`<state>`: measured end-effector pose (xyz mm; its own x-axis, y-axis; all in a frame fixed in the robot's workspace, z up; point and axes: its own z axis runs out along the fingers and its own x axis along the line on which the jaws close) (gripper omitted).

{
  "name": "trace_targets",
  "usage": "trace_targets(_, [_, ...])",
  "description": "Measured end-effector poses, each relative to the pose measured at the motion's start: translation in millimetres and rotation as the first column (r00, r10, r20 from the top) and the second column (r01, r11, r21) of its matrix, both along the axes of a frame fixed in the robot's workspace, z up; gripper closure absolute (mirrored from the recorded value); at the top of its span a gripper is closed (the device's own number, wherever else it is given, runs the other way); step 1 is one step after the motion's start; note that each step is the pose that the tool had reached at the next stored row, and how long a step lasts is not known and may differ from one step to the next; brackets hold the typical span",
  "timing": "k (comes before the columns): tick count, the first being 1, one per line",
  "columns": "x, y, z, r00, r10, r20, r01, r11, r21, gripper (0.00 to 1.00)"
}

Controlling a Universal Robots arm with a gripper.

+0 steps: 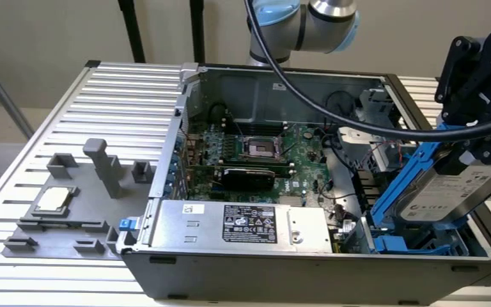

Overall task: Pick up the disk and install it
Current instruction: 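Insert the disk into the insertion slot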

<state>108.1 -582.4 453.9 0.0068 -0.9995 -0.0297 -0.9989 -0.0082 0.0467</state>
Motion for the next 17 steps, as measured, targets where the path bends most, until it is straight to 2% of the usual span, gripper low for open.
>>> trace_targets(17, [0.1,-4.5,-6.2,1.0,0.0,0.0,0.0,1.0,0.0002,0.67])
